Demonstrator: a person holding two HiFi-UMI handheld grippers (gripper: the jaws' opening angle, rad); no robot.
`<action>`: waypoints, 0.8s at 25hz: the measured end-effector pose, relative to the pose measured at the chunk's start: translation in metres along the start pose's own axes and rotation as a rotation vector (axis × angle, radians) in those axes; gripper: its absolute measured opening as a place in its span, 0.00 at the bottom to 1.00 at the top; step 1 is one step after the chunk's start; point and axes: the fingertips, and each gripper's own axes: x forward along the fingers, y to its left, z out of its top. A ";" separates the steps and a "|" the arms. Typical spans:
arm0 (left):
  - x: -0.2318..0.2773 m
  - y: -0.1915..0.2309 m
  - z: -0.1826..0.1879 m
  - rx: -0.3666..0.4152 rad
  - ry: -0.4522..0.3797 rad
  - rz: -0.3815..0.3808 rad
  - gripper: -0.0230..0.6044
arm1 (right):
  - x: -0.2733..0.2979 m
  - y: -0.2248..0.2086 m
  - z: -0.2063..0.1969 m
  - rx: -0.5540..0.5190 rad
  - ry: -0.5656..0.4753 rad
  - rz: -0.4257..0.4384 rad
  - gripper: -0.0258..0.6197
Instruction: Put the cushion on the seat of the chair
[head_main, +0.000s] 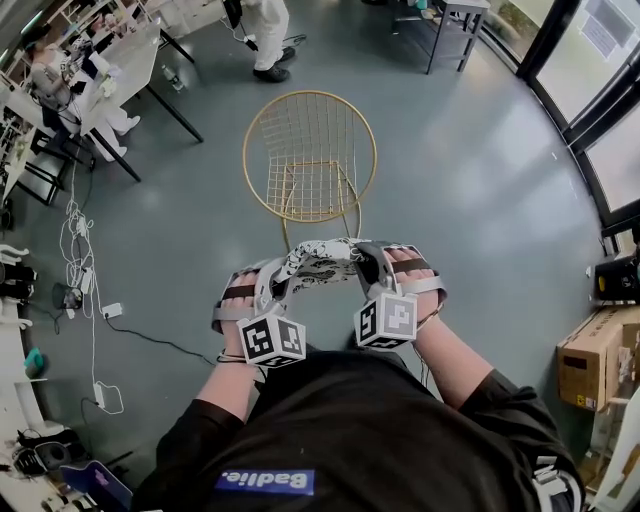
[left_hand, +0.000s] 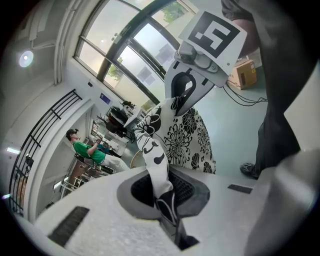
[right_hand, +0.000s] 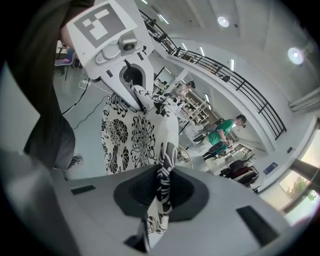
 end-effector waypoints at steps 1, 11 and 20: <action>0.004 -0.001 0.001 -0.013 0.011 0.000 0.08 | 0.003 -0.001 -0.003 -0.005 -0.006 0.006 0.10; 0.035 0.010 0.007 -0.032 0.027 0.014 0.08 | 0.030 -0.019 -0.021 -0.023 -0.019 0.029 0.10; 0.092 0.044 -0.026 -0.040 -0.013 -0.053 0.08 | 0.098 -0.038 -0.017 -0.001 0.053 0.062 0.10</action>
